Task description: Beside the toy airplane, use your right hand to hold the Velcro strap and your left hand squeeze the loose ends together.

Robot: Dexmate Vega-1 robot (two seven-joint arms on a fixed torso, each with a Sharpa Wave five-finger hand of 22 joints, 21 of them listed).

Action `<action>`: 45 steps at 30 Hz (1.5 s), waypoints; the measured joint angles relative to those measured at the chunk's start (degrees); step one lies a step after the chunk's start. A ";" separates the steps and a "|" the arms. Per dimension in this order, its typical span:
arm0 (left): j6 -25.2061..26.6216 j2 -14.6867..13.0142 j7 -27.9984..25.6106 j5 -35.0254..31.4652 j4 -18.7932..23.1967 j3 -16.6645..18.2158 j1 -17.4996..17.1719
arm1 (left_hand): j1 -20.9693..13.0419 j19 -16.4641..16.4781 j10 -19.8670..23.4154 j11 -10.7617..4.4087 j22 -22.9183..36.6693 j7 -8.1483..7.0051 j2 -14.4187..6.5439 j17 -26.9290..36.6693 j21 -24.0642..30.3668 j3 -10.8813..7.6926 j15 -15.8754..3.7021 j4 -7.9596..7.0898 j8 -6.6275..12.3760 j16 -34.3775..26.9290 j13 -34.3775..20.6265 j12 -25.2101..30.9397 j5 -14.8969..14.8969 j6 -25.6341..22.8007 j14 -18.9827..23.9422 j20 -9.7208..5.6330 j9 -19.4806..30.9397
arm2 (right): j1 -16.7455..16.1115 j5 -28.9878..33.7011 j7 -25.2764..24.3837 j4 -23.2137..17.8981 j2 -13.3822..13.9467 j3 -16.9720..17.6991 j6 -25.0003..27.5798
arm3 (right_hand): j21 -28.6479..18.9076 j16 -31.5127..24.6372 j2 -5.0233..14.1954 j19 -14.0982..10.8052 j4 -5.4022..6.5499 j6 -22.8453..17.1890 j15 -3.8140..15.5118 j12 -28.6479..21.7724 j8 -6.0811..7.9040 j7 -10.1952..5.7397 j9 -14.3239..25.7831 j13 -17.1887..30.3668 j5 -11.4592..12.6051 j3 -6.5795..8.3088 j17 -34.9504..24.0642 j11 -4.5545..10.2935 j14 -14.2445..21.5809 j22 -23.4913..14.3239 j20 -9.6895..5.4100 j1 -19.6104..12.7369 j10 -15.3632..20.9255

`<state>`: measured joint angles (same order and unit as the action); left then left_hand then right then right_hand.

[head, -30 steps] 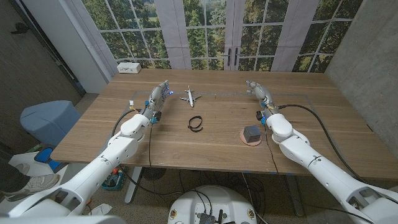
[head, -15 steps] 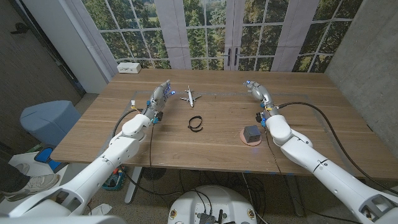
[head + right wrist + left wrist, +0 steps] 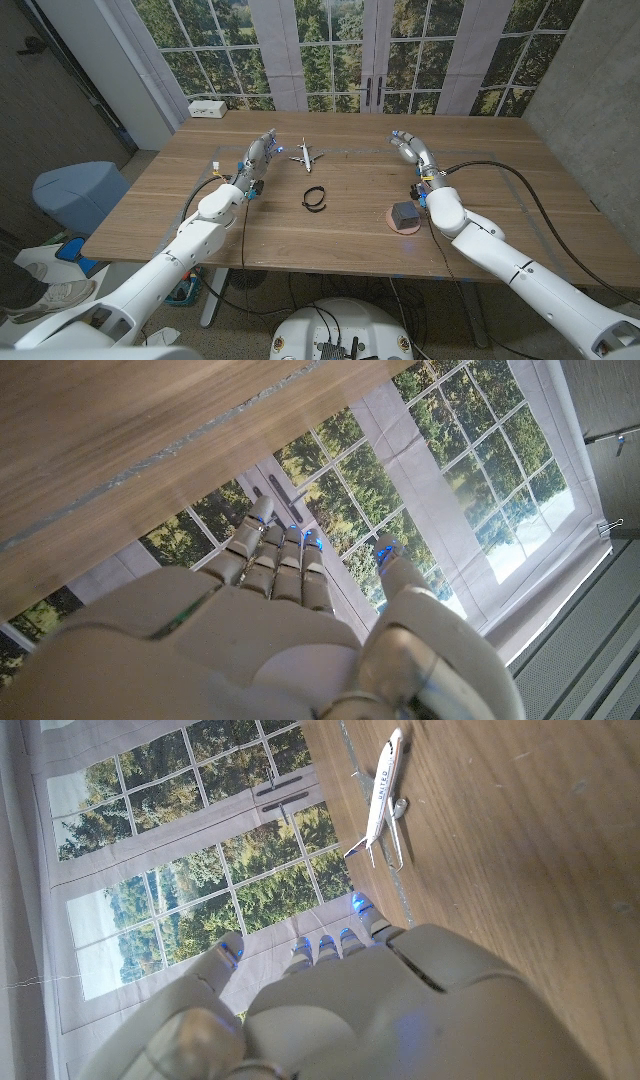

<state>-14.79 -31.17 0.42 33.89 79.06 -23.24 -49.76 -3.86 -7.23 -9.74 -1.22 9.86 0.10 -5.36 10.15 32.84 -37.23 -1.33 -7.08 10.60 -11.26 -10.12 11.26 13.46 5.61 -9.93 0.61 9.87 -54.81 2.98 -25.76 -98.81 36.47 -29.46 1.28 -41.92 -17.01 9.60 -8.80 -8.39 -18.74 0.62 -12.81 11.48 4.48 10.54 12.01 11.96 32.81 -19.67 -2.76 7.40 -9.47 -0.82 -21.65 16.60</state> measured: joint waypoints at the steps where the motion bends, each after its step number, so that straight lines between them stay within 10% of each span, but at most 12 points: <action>1: 0.00 0.00 -0.04 -0.02 0.03 0.00 -0.02 | 0.00 0.00 0.00 0.00 0.00 0.00 0.00 0.00 -0.04 0.00 0.00 0.00 0.00 0.00 0.00 0.00 0.00 0.00 0.00 0.00 0.00 | -0.05 0.30 -0.05 -0.32 0.10 -0.13 0.24 | 0.00 0.00 0.00 0.00 0.00 -0.10 0.00 0.00 0.00 -0.10 0.00 0.07 0.00 0.00 0.00 0.00 0.00 0.00 0.00 0.00 0.00; 45: 1.54 0.07 -1.35 -0.51 1.97 -0.68 -0.69 | 0.39 0.30 0.00 0.00 0.02 -0.21 0.08 0.01 -0.88 0.03 0.00 0.44 -0.01 0.24 -0.02 0.00 0.00 -0.20 0.00 0.30 0.01 | 0.11 18.63 1.32 -8.80 2.79 -6.44 13.15 | 0.81 -0.90 0.00 -1.02 -0.47 -1.11 0.93 0.00 0.00 -1.12 -0.02 0.40 0.41 0.00 -0.15 1.12 0.49 -0.29 -1.03 -3.02 1.12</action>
<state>-13.26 -31.11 -0.93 33.39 81.03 -23.91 -50.45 -3.48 -6.93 -9.74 -1.22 9.88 -0.10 -5.28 10.15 31.96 -37.21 -1.32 -6.64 10.59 -11.03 -10.13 11.26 13.46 5.41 -9.93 0.91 9.88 -54.70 21.61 -24.44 -107.61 39.27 -35.89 14.44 -41.11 -17.90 9.60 -9.82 -8.86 -19.85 1.55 -12.81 11.48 3.36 10.53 12.41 12.38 32.82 -19.81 -1.63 7.89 -9.76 -1.84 -24.67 17.72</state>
